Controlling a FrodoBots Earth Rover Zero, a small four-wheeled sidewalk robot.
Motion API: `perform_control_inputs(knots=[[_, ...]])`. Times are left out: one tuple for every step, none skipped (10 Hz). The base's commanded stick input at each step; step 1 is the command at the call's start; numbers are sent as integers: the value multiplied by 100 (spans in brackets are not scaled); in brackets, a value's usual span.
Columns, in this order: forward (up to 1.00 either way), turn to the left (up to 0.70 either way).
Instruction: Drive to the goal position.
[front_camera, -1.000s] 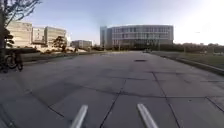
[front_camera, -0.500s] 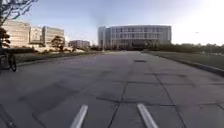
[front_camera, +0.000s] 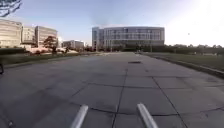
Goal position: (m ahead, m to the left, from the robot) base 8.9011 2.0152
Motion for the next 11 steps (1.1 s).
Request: perform_control_inputs(knots=[[70, 0], [70, 0], [70, 0], [70, 0], [70, 0], [70, 0], [70, 0], [70, 0], [70, 0], [70, -1], [70, -11]])
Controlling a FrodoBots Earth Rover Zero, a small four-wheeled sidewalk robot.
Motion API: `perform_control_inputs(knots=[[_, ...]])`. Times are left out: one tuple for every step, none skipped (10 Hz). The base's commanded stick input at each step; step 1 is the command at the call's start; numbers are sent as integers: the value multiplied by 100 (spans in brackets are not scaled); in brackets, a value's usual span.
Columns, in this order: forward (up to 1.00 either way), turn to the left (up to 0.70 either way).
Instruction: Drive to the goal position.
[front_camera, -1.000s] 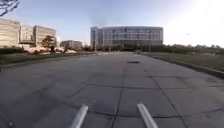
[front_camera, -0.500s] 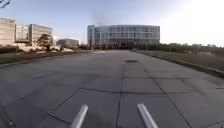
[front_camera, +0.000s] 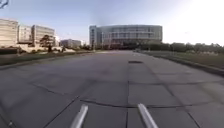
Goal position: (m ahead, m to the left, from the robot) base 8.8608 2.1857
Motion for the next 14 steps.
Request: perform_control_inputs(knots=[[70, -14], [70, -14], [70, -14], [70, -14], [70, -14], [70, -14], [70, -14], [70, -14], [70, -14], [70, -14], [70, -14], [70, -14], [70, -14], [70, -14]])
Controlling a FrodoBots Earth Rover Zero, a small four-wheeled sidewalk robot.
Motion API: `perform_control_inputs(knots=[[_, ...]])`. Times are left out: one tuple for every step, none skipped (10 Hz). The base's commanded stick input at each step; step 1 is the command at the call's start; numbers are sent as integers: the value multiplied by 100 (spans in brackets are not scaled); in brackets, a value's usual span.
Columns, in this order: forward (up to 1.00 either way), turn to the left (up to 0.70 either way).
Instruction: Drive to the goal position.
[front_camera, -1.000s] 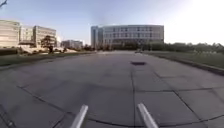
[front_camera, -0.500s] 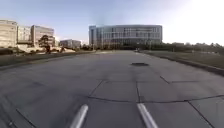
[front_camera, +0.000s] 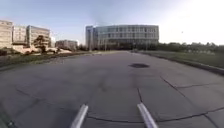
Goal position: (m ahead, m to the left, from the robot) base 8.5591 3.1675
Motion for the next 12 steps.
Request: perform_control_inputs(knots=[[70, -14], [70, -14], [70, -14], [70, -14], [70, -14], [70, -14], [70, -14], [70, -14], [70, -14], [70, -14], [70, -14], [70, -14]])
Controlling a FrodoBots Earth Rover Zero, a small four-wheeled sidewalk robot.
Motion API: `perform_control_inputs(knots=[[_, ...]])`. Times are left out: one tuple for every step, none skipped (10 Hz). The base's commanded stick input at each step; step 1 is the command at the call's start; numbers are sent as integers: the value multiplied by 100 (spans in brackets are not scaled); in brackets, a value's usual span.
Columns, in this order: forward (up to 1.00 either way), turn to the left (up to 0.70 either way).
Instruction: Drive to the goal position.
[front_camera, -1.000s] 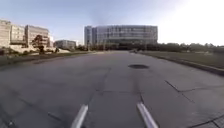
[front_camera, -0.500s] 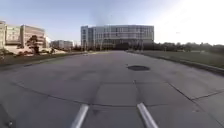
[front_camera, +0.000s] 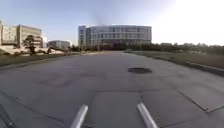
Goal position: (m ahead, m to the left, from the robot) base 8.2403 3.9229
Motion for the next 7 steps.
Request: perform_control_inputs(knots=[[70, -14], [70, -14], [70, -14], [70, -14], [70, -14], [70, -14], [70, -14]])
